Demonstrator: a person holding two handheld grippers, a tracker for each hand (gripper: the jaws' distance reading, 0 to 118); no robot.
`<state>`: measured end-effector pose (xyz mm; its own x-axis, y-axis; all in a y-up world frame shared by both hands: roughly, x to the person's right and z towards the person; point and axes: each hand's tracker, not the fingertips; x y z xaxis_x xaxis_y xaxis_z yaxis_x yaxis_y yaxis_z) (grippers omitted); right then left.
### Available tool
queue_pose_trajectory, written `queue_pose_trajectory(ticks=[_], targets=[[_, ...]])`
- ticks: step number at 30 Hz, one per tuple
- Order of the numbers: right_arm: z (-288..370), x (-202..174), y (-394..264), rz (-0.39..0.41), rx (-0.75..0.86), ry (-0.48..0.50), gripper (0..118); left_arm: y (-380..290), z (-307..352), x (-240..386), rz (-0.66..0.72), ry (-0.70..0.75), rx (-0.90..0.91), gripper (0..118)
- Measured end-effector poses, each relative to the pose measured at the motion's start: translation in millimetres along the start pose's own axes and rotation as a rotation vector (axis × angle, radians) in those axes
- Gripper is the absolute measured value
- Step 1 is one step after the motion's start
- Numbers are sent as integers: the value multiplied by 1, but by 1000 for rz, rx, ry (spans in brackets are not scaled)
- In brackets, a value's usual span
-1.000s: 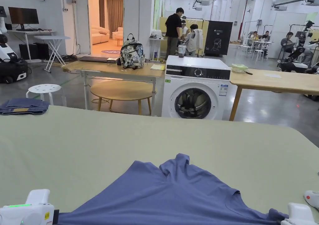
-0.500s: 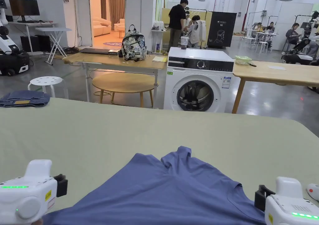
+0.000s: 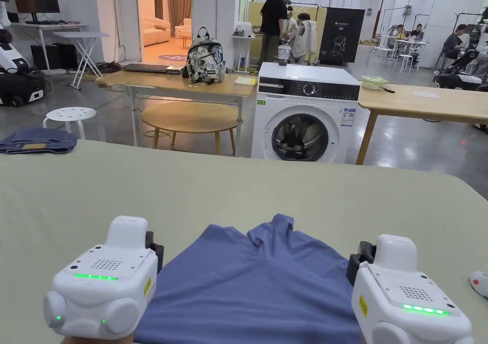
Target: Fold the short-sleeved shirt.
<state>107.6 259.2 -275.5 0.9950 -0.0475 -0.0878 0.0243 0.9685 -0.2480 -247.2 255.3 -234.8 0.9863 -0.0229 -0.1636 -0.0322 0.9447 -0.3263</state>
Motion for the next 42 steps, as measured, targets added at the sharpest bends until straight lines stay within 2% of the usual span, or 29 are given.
queue_pose_trajectory(ticks=[7,10,15,24,25,27,29,30,35,37,39,41,42], targets=[[5,-13,-6,25,-30,18,0,2,8,2,21,-51,-65,0],[1,-15,-13,13,-74,30,0,1,2,-12,11,-11,-131,0],[-4,-18,-21,49,-110,33,0,-2,-24,-62,67,-22,-340,0],[-33,-16,-49,84,-186,41,0,-29,-84,-154,254,-7,-639,0],[-34,-16,-51,86,-191,40,0,-32,-88,-159,272,9,-663,2],[-30,-19,-50,92,-200,42,0,-35,-83,-154,286,15,-683,19],[-30,-20,-52,97,-209,41,0,-43,-89,-156,305,47,-706,50],[-24,-22,-50,97,-212,42,0,-47,-93,-156,318,55,-717,61],[-23,-21,-52,104,-227,43,0,-72,-122,-151,342,126,-818,61],[-24,-20,-53,105,-232,40,0,-81,-130,-150,334,194,-848,61],[-25,-18,-54,103,-236,37,0,-87,-135,-150,310,200,-876,59],[-26,-17,-56,102,-242,33,0,-86,-134,-140,232,200,-854,55],[-28,-15,-59,101,-244,31,0,-86,-134,-137,210,209,-846,49]])
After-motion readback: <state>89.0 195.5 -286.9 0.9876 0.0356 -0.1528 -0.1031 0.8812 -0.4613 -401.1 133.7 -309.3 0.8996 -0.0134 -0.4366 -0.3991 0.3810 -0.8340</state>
